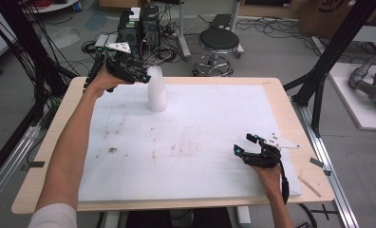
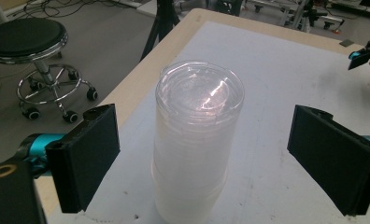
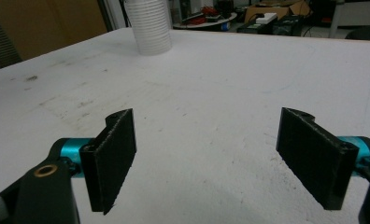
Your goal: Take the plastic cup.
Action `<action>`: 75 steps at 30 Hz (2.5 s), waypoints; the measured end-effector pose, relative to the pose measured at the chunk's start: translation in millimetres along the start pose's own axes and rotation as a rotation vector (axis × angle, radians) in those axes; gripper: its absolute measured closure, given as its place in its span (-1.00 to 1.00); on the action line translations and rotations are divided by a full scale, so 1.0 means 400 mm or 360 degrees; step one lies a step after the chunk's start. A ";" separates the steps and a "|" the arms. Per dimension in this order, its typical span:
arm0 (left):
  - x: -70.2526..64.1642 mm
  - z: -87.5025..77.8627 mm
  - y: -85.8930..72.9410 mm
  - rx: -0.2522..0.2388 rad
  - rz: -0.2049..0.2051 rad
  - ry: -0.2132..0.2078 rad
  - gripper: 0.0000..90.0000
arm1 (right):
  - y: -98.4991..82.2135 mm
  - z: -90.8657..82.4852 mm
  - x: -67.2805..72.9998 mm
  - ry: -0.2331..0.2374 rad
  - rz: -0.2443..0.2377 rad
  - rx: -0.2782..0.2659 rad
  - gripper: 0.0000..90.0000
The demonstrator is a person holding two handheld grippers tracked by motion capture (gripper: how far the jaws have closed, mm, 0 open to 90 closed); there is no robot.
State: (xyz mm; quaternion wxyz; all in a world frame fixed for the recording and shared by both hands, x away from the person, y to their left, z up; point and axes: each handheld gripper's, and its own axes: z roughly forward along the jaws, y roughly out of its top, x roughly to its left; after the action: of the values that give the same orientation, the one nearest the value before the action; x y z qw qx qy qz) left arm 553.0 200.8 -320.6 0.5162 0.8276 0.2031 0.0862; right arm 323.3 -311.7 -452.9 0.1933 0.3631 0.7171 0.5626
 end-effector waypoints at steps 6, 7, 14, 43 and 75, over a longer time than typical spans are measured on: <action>0.002 0.034 -0.006 0.0008 -0.0013 0.0009 -0.80 | 0.000 -0.001 0.001 -0.0003 -0.0006 -0.0006 -0.56; 0.004 0.043 -0.009 0.0012 -0.0018 0.0008 -0.80 | 0.000 0.000 0.000 -0.0004 -0.0010 -0.0008 -0.56; 0.003 0.069 -0.013 0.0011 -0.0034 0.0024 -0.80 | 0.000 0.000 -0.001 0.0004 -0.0001 -0.0002 -0.56; -0.004 0.111 -0.035 0.0110 -0.0100 0.0138 -0.64 | 0.000 0.000 -0.001 0.0004 -0.0002 -0.0002 -0.56; -0.014 0.117 -0.034 0.0105 -0.0106 0.0125 -0.27 | 0.000 0.000 -0.002 0.0009 0.0005 -0.0001 -0.56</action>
State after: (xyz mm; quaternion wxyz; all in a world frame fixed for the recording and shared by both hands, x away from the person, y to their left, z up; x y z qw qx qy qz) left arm 561.0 165.0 -353.4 0.4829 0.8328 0.2534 0.0948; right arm 323.7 -312.3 -452.9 0.1905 0.3625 0.7170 0.5641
